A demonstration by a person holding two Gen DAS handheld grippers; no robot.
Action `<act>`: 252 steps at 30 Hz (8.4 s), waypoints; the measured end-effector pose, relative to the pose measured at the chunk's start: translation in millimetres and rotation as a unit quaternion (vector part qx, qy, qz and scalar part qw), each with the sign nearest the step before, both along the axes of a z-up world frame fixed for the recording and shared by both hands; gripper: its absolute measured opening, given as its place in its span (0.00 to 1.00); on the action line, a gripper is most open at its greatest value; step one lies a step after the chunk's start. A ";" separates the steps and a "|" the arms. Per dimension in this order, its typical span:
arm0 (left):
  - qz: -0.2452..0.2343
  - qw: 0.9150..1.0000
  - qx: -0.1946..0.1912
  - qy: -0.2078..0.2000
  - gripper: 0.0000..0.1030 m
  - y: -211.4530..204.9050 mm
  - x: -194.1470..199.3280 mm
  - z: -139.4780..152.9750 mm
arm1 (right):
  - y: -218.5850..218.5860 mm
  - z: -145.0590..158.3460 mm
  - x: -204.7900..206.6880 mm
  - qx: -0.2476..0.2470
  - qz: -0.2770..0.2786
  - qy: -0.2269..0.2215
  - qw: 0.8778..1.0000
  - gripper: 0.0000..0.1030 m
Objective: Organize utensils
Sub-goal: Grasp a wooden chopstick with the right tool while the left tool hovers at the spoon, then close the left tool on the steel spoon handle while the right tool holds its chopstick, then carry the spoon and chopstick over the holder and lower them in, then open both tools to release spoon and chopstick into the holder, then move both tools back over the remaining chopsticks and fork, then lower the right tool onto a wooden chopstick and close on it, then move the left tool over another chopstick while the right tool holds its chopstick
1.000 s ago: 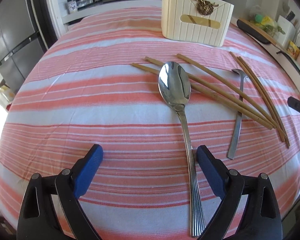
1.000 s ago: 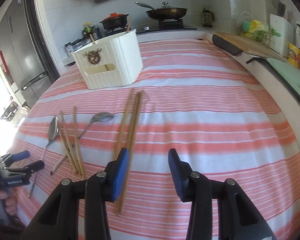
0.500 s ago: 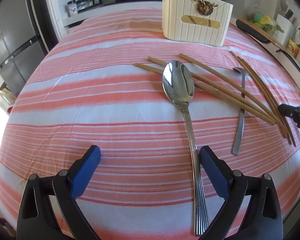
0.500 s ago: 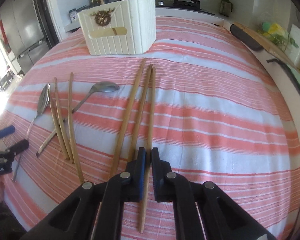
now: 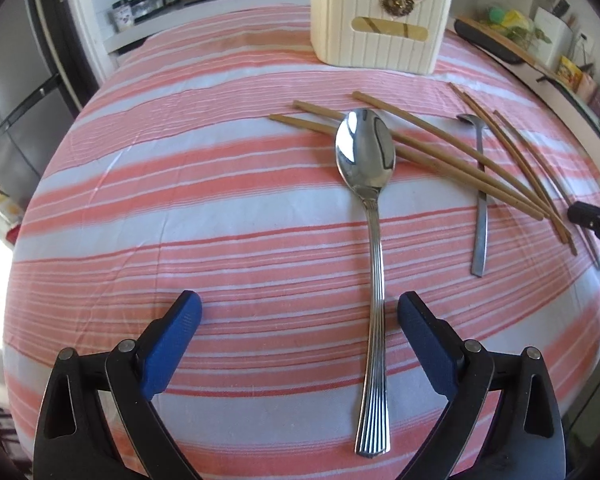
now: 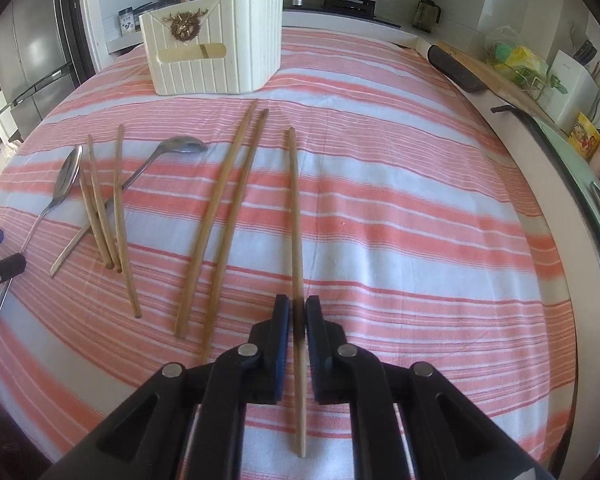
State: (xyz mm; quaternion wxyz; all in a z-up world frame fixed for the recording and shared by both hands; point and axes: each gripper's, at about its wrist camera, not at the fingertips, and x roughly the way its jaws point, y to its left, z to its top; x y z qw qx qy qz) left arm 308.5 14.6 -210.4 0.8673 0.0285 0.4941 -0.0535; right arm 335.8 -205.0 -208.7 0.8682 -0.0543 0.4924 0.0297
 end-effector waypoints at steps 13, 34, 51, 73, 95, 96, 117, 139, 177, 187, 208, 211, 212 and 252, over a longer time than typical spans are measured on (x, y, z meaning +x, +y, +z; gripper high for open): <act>-0.050 0.999 0.005 0.010 0.96 -22.8 36.4 0.0 | -2.6 -0.8 35.9 0.014 0.073 0.048 0.996 0.36; -0.081 0.997 -0.002 0.008 0.41 -39.0 96.5 9.4 | 12.5 -2.0 170.0 0.020 0.073 0.072 0.995 0.07; -0.060 0.989 -0.052 -0.127 0.40 7.9 32.1 117.4 | -9.4 117.5 90.5 0.102 0.052 -0.100 0.988 0.06; -0.064 0.969 -0.126 -0.200 0.40 19.8 1.5 198.0 | -1.4 211.5 1.1 0.136 0.060 -0.279 0.949 0.06; -0.074 0.951 -0.143 -0.263 0.40 26.1 126.3 310.5 | 19.6 289.5 130.0 0.156 0.073 -0.340 0.924 0.06; -0.070 0.950 -0.140 -0.271 0.40 24.3 137.0 314.3 | 22.3 294.6 138.7 0.159 0.074 -0.349 0.921 0.06; -0.028 0.987 -0.125 -0.098 0.41 -27.9 299.8 162.9 | 69.6 153.6 294.3 0.159 0.104 -0.178 0.965 0.08; -0.026 0.988 -0.125 -0.082 0.85 2.4 4.4 94.1 | -12.6 86.8 4.6 0.061 0.002 -0.163 0.985 0.43; 0.061 0.985 -0.160 -0.025 0.85 -33.6 3.5 29.4 | -23.0 -7.3 -60.1 0.100 -0.068 -0.118 0.986 0.43; 0.108 0.991 -0.076 -0.007 0.87 -72.9 55.5 5.4 | -33.2 3.9 -63.4 0.109 -0.075 -0.137 0.982 0.43; 0.102 0.995 -0.013 -0.003 0.87 -32.6 22.8 2.8 | -20.5 -4.0 -43.6 0.108 -0.037 -0.098 0.989 0.43; 0.102 0.995 -0.010 -0.002 0.87 -22.9 18.1 2.2 | -12.3 -4.6 -34.2 0.145 -0.014 -0.078 0.986 0.38; 0.104 0.995 -0.008 -0.002 0.87 -19.4 17.8 1.5 | -9.4 -6.5 -31.8 0.150 -0.006 -0.069 0.986 0.35; 0.103 0.994 0.004 -0.042 1.00 31.7 -9.0 -5.1 | 11.9 -10.6 -63.3 -0.002 -0.025 -0.108 0.994 0.28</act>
